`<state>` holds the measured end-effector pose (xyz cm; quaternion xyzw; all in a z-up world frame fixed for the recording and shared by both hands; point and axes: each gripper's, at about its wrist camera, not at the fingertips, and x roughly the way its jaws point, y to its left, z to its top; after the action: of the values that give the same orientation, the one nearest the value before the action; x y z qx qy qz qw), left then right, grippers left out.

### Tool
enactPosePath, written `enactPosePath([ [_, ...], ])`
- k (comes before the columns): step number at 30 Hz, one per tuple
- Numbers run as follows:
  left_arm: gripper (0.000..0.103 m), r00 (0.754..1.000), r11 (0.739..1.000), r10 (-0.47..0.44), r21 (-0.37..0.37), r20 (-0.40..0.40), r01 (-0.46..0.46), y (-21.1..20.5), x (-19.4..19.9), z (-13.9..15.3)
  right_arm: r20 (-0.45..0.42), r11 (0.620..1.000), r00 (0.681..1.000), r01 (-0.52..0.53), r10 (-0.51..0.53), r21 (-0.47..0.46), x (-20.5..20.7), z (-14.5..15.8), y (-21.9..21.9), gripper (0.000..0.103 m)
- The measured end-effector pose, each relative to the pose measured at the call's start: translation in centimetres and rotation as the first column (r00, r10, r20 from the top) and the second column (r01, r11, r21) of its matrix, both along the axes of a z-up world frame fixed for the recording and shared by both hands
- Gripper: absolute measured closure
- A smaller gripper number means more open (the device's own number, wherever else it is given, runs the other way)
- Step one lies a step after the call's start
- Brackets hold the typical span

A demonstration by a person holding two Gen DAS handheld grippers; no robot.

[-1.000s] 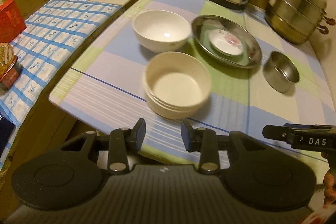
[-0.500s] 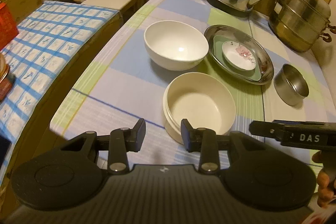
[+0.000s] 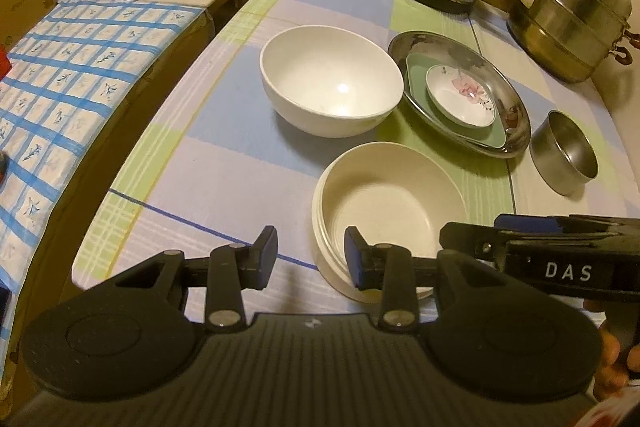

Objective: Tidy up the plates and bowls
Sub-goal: 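Close both grippers on the rim of the cream bowl stack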

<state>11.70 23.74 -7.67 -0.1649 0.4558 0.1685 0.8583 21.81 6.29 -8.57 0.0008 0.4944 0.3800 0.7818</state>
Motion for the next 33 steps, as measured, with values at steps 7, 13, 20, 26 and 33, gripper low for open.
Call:
enactPosePath([
  [7,0.071,1.0,1.0,-0.02,-0.015,-0.005,0.02,0.3,0.6,-1.0,-0.004,1.0,1.0,0.0,0.0,-0.017,0.0,-0.8,0.8,0.044],
  [13,0.071,0.999,0.999,-0.033,-0.023,-0.004,0.033,0.6,0.9,-1.5,-0.004,1.0,1.0,0.004,-0.004,-0.019,-0.1,-1.2,1.1,0.05],
  [20,0.073,0.999,0.998,-0.052,-0.031,0.004,0.052,0.7,1.1,-1.7,0.001,1.0,1.0,0.017,-0.017,-0.02,-0.3,-1.4,1.2,0.06],
  [26,0.082,0.998,0.997,-0.07,-0.025,0.002,0.07,0.6,1.4,-1.9,-0.007,0.999,0.999,0.031,-0.031,-0.018,-0.2,-1.6,1.1,0.069],
  [33,0.088,0.996,0.996,-0.083,-0.028,0.007,0.084,0.5,1.5,-2.0,-0.008,0.999,0.999,0.037,-0.037,-0.013,-0.1,-1.9,1.2,0.081],
])
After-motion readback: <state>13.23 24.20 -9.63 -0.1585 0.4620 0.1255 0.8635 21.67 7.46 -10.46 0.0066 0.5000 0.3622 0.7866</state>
